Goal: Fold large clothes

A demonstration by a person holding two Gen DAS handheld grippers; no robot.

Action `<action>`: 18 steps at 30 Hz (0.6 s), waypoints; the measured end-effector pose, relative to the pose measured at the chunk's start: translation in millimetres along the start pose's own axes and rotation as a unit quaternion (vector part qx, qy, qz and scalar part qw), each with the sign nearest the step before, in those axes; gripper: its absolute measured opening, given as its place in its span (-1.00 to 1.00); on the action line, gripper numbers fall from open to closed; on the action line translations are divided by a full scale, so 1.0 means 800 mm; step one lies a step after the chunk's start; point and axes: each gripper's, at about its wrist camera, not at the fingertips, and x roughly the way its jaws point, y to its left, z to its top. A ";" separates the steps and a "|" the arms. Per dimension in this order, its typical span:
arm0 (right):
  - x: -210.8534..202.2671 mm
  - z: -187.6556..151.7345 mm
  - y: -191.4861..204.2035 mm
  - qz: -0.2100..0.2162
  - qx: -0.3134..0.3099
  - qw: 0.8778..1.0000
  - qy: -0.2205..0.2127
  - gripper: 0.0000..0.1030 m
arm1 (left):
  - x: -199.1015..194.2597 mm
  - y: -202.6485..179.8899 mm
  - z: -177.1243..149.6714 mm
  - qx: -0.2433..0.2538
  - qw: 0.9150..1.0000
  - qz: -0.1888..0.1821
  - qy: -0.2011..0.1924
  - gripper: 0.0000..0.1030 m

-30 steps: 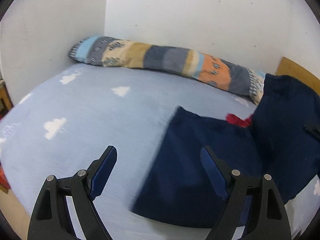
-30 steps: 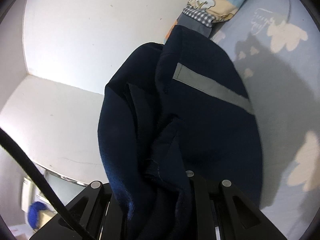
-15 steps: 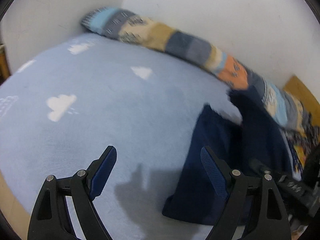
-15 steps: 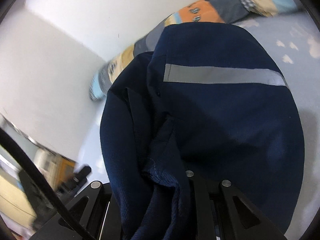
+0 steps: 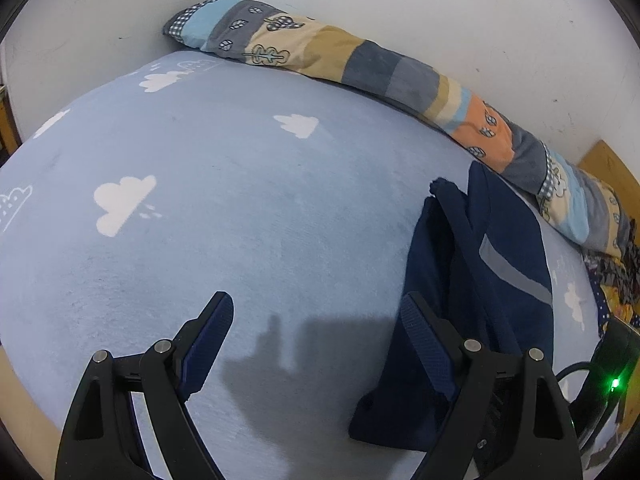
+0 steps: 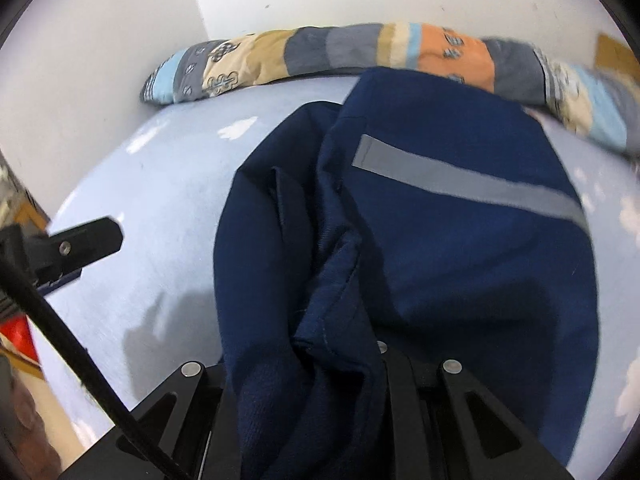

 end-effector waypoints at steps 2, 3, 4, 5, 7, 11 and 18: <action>0.001 -0.001 0.005 -0.009 -0.024 1.000 0.001 -0.71 | -0.001 -0.004 0.000 0.006 1.000 0.002 -0.003 0.65; -0.001 0.000 0.003 -0.009 -0.028 1.000 0.001 -0.66 | -0.002 -0.006 0.000 0.009 1.000 0.003 -0.005 0.65; -0.004 -0.004 0.003 -0.004 -0.029 1.000 0.003 -0.61 | -0.003 -0.007 0.000 0.010 1.000 0.006 -0.007 0.65; -0.001 -0.006 0.010 0.002 -0.033 0.999 0.006 -0.43 | -0.003 -0.007 0.000 0.011 1.000 0.006 -0.007 0.65; 0.000 -0.009 0.017 0.017 -0.051 0.998 0.011 0.06 | -0.001 -0.008 -0.001 0.014 1.000 0.008 -0.005 0.65; -0.001 -0.020 0.044 0.031 -0.108 0.994 0.016 0.59 | -0.002 -0.006 -0.001 0.014 1.000 0.015 -0.006 0.65; -0.045 -0.030 -0.002 0.155 -0.062 0.985 0.050 0.56 | -0.012 -0.005 -0.001 0.006 1.000 0.009 -0.016 0.66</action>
